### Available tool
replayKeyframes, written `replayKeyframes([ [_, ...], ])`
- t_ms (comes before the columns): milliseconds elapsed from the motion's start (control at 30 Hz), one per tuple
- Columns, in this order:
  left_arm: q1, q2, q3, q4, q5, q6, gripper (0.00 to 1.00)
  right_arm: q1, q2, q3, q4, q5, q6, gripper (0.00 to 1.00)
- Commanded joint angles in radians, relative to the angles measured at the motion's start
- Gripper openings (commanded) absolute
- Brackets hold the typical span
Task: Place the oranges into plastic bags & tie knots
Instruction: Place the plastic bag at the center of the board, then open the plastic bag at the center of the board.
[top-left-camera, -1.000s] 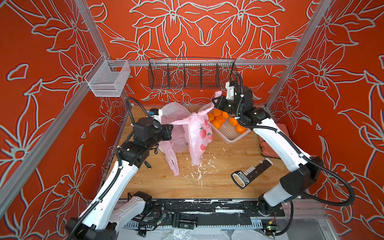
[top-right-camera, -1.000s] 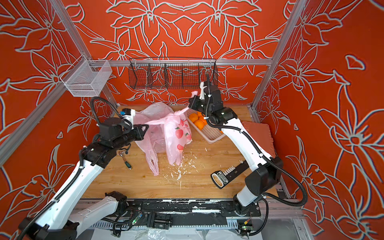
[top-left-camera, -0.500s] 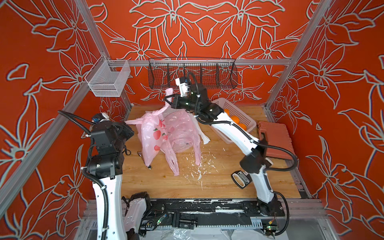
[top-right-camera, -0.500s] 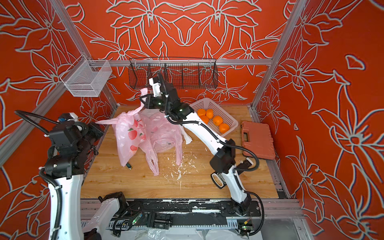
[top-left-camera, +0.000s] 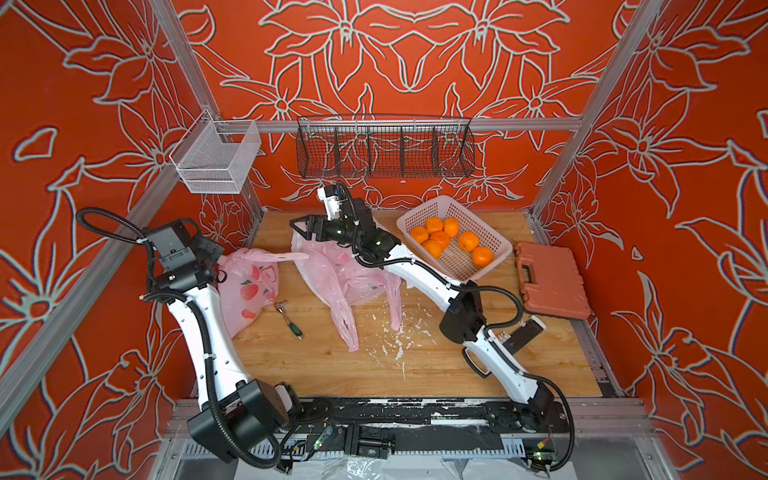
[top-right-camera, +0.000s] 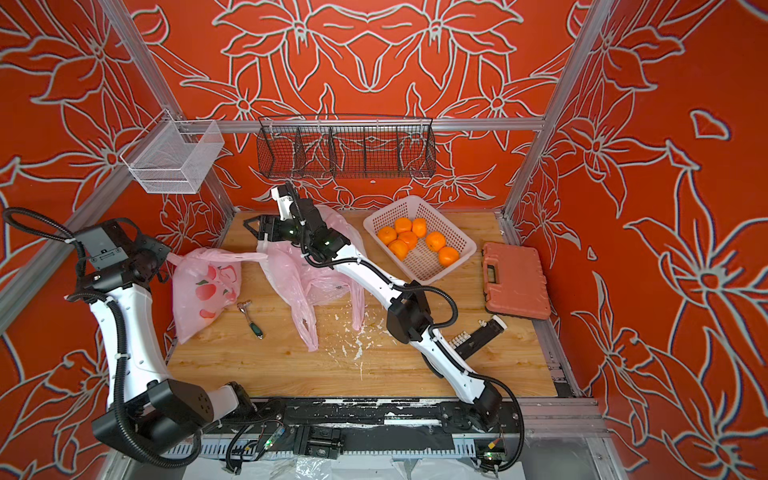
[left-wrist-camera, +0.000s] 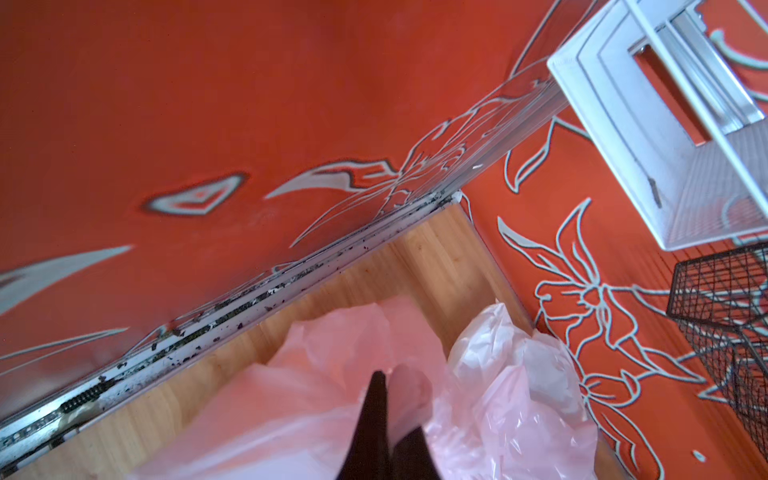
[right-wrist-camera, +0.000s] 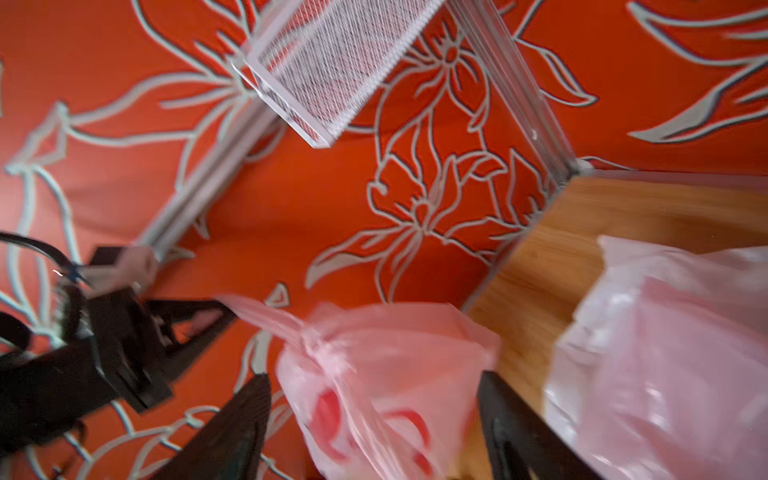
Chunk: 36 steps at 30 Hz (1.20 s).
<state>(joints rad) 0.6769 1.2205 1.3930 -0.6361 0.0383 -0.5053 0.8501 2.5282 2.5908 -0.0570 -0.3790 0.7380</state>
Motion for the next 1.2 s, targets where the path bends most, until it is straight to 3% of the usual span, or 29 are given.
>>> replayKeyframes([
  [0,0.007,0.024,0.005,0.036,0.075,-0.003,0.15,-0.034,-0.184,-0.132,-0.049,0.080,-0.103,0.88],
  [33,0.007,0.031,-0.010,0.037,0.102,-0.001,0.26,-0.040,-0.220,-0.187,-0.059,0.096,-0.124,0.90],
  [167,0.007,0.014,-0.112,0.077,0.143,0.001,0.32,-0.058,-0.370,-0.423,-0.058,0.151,-0.207,0.91],
  [200,0.007,0.010,-0.124,0.077,0.134,0.002,0.40,-0.060,-0.403,-0.472,-0.059,0.166,-0.226,0.91],
  [300,0.009,0.004,-0.118,0.046,0.103,0.026,0.77,-0.063,-0.491,-0.589,-0.070,0.216,-0.273,0.92],
  [400,0.009,-0.020,-0.093,0.016,0.097,0.062,0.94,-0.073,-0.581,-0.694,-0.113,0.293,-0.296,0.98],
  [467,-0.006,-0.046,-0.078,0.004,0.116,0.097,0.94,-0.085,-0.636,-0.768,-0.137,0.313,-0.319,0.98],
  [533,-0.096,-0.070,-0.057,-0.022,0.070,0.156,0.95,-0.100,-0.681,-0.840,-0.168,0.316,-0.343,0.98],
  [733,-0.627,-0.094,-0.085,-0.040,-0.180,0.217,0.95,-0.143,-0.739,-0.959,-0.410,0.327,-0.403,0.98],
  [900,-0.969,-0.006,-0.165,-0.025,-0.269,0.150,0.95,-0.139,-0.746,-1.054,-0.545,0.297,-0.336,0.84],
  [1000,-1.071,0.061,-0.224,-0.017,-0.282,0.123,0.96,-0.133,-0.736,-1.112,-0.595,0.297,-0.273,0.75],
  [1167,-1.082,0.124,-0.254,-0.037,-0.194,0.062,0.97,-0.075,-0.700,-1.182,-0.585,0.308,-0.186,0.71],
])
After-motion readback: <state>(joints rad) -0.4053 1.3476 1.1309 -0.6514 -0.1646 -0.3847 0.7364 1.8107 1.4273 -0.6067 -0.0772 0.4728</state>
